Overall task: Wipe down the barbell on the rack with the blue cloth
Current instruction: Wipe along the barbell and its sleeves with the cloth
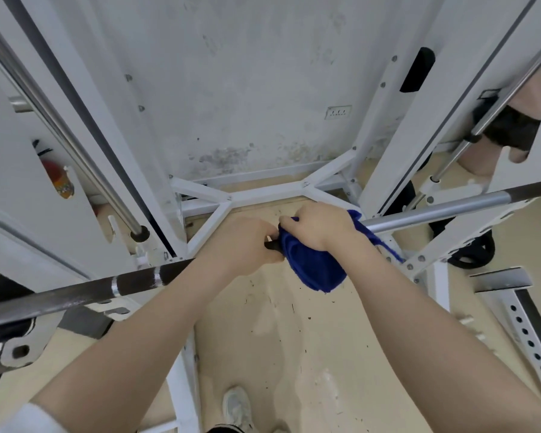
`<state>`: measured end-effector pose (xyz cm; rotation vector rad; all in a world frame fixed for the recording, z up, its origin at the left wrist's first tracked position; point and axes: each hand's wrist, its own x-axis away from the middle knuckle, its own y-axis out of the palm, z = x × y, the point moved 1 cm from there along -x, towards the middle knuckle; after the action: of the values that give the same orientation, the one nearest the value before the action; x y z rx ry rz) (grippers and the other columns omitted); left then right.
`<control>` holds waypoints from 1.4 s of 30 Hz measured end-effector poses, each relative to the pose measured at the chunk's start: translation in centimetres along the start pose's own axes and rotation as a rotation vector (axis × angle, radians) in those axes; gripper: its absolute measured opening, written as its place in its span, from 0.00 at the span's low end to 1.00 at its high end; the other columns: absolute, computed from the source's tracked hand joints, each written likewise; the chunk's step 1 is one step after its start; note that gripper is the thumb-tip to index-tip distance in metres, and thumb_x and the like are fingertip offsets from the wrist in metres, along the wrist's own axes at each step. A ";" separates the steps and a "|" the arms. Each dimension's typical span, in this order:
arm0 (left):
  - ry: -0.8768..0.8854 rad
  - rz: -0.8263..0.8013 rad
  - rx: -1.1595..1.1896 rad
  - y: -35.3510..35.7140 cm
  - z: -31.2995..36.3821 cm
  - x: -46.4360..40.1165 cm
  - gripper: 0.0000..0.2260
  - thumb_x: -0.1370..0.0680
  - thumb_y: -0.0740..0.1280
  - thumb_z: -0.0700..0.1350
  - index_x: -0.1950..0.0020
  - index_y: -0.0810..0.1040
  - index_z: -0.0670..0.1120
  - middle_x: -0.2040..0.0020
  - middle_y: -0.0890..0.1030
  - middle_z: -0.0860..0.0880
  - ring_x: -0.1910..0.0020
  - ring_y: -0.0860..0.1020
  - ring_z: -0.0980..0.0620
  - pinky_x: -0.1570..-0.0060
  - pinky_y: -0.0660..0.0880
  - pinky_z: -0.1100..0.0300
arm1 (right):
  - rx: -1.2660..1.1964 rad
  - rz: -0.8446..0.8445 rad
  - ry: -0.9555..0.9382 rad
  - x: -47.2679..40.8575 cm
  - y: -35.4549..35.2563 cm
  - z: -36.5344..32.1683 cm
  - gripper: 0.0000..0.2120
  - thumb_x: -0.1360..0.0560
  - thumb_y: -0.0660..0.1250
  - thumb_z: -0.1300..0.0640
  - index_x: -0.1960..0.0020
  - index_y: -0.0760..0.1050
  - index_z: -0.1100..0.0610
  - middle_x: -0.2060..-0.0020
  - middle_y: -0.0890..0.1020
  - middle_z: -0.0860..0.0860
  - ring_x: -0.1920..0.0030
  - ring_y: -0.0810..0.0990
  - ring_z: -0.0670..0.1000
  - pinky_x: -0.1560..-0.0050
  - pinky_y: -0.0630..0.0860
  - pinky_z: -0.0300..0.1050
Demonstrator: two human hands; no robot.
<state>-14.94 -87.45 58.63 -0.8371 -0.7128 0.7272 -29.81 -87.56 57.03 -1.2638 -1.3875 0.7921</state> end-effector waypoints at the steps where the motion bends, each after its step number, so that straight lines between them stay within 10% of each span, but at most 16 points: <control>1: -0.001 -0.007 0.010 -0.1 -0.1 -0.1 0.10 0.27 0.67 0.49 0.53 0.80 0.43 0.60 0.79 0.45 0.63 0.71 0.51 0.69 0.64 0.64 | 0.067 0.191 -0.040 0.9 0.6 0.2 0.22 0.24 0.51 0.44 0.68 0.69 0.56 0.72 0.76 0.52 0.67 0.75 0.55 0.65 0.67 0.46; 5: 0.009 -0.025 0.030 -0.2 -0.2 -0.2 0.08 0.27 0.67 0.50 0.53 0.80 0.47 0.57 0.82 0.47 0.60 0.76 0.50 0.62 0.72 0.59 | 0.116 0.727 -0.275 4.5 4.8 2.2 0.16 0.26 0.54 0.48 0.52 0.76 0.57 0.59 0.81 0.52 0.57 0.77 0.55 0.48 0.67 0.50; 9: 0.022 -0.050 -0.002 -0.2 -0.2 -0.3 0.07 0.26 0.66 0.49 0.55 0.79 0.47 0.55 0.82 0.45 0.62 0.74 0.50 0.65 0.69 0.60 | 0.115 0.831 -0.298 5.4 8.4 3.8 0.21 0.28 0.60 0.50 0.38 0.67 0.59 0.43 0.78 0.58 0.39 0.69 0.56 0.30 0.52 0.51; 15: 0.087 -0.055 -0.046 -0.2 -0.6 -0.5 0.05 0.27 0.66 0.49 0.61 0.75 0.49 0.58 0.81 0.46 0.63 0.73 0.50 0.63 0.70 0.56 | 0.128 0.840 -0.265 4.0 5.6 2.9 0.17 0.29 0.56 0.48 0.51 0.78 0.56 0.59 0.82 0.50 0.57 0.78 0.54 0.43 0.63 0.49; 20: 0.120 -0.030 -0.028 0.1 -1.0 -0.6 0.07 0.28 0.68 0.48 0.62 0.74 0.48 0.59 0.81 0.45 0.63 0.73 0.49 0.63 0.71 0.55 | 0.130 0.283 -0.033 1.3 0.7 1.1 0.22 0.26 0.48 0.43 0.67 0.70 0.56 0.73 0.73 0.49 0.69 0.72 0.52 0.67 0.67 0.45; 26: 0.131 -0.027 -0.071 -0.1 -0.8 -0.5 0.09 0.27 0.67 0.49 0.54 0.79 0.44 0.61 0.79 0.47 0.59 0.75 0.48 0.59 0.74 0.54 | -0.130 -0.378 0.192 -1.9 -1.0 0.5 0.15 0.24 0.55 0.45 0.58 0.75 0.53 0.58 0.78 0.54 0.60 0.74 0.51 0.57 0.67 0.47; 29: 0.110 -0.052 -0.044 -0.1 -1.0 -0.7 0.09 0.28 0.68 0.49 0.54 0.79 0.45 0.58 0.81 0.46 0.57 0.78 0.46 0.56 0.76 0.51 | -0.032 -0.211 0.099 -1.6 -0.5 0.6 0.21 0.24 0.51 0.43 0.62 0.74 0.55 0.65 0.77 0.52 0.61 0.75 0.54 0.64 0.66 0.45; 32: 0.074 -0.063 -0.026 0.0 -1.0 -0.8 0.09 0.28 0.67 0.51 0.54 0.79 0.47 0.56 0.82 0.47 0.57 0.78 0.48 0.55 0.77 0.51 | 0.034 0.321 -0.065 1.1 0.9 1.2 0.24 0.25 0.50 0.40 0.66 0.72 0.56 0.73 0.74 0.49 0.67 0.75 0.54 0.68 0.66 0.43; 35: 0.054 -0.075 -0.022 -0.2 -0.7 -0.7 0.09 0.27 0.67 0.50 0.50 0.79 0.49 0.54 0.82 0.48 0.55 0.78 0.48 0.56 0.76 0.55 | 0.138 0.631 -0.370 4.0 3.6 3.3 0.22 0.31 0.59 0.37 0.50 0.76 0.54 0.60 0.81 0.48 0.58 0.79 0.53 0.50 0.70 0.49; 38: 0.026 -0.066 -0.035 -0.2 -0.2 -0.5 0.09 0.26 0.67 0.48 0.47 0.79 0.48 0.53 0.82 0.47 0.55 0.79 0.48 0.56 0.76 0.55 | 0.287 0.744 -0.524 4.8 5.8 6.4 0.28 0.34 0.72 0.48 0.38 0.69 0.57 0.46 0.80 0.54 0.45 0.74 0.54 0.39 0.64 0.51; 42: -0.014 0.025 -0.184 0.3 0.9 0.1 0.09 0.26 0.64 0.47 0.47 0.77 0.48 0.53 0.79 0.49 0.56 0.76 0.50 0.62 0.71 0.60 | 0.372 0.676 -0.482 3.7 4.0 6.5 0.27 0.41 0.74 0.62 0.43 0.73 0.57 0.57 0.82 0.51 0.58 0.79 0.55 0.49 0.68 0.48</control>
<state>-15.65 -86.85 58.89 -1.0103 -0.7910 0.6970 -34.60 -81.98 52.70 -1.2922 -1.0785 1.8266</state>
